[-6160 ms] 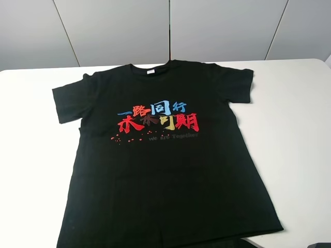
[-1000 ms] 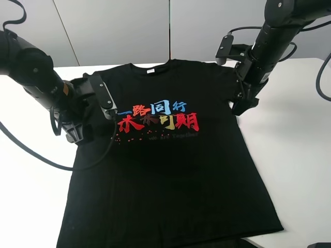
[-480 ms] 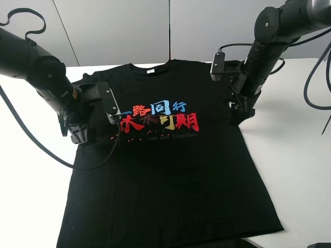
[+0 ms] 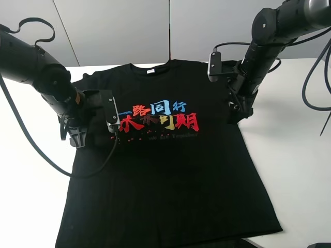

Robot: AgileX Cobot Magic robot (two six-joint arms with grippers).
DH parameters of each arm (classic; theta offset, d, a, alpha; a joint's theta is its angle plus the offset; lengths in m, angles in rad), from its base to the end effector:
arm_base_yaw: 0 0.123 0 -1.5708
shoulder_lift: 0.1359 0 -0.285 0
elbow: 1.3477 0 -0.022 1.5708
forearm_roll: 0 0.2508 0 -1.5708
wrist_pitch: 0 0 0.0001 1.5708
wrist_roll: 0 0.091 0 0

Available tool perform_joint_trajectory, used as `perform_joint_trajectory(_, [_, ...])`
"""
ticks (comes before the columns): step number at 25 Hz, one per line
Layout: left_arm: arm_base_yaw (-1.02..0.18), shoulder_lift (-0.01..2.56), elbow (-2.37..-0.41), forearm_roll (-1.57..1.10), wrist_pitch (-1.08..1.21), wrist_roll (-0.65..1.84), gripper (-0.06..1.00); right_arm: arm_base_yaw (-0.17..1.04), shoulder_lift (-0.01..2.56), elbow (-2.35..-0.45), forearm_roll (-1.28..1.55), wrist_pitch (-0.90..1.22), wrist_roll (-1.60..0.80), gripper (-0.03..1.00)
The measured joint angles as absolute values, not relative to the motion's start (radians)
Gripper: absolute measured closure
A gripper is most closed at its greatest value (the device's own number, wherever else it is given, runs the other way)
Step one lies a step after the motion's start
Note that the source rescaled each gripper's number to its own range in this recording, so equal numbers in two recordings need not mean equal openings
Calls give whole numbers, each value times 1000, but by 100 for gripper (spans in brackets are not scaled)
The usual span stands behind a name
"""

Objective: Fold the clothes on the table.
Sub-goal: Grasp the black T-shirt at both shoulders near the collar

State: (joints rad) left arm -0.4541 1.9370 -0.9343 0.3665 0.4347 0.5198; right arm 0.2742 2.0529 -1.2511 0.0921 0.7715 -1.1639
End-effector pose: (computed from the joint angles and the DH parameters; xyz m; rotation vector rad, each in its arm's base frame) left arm 0.3019 -0.1321 0.1001 1.7537 2.3307 0.2888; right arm 0.3611 0.1076 0.1171 -1.9265 2.3467 0.0365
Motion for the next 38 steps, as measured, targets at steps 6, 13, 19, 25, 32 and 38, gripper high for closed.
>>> perform_joint_trajectory(6, [-454,1939,-934,430,404,523,-2,370,2053,-1251,89,705,-1172,6])
perform_joint_trajectory(13, [-454,1939,-934,450,391,523,-2,388,2053,-1251,80,679,-1174,7])
perform_joint_trajectory(19, [-454,1939,-934,453,387,523,-2,385,2081,-1251,26,677,-1142,11])
perform_joint_trajectory(25, [-454,1939,-934,453,387,523,-2,355,2107,-1251,-6,683,-1107,11])
perform_joint_trajectory(32, [-454,1939,-934,456,387,508,-2,318,2107,-1240,-9,684,-1082,13])
perform_joint_trajectory(38, [-454,1941,-934,460,385,504,-2,318,2113,-1233,-9,684,-1077,13])
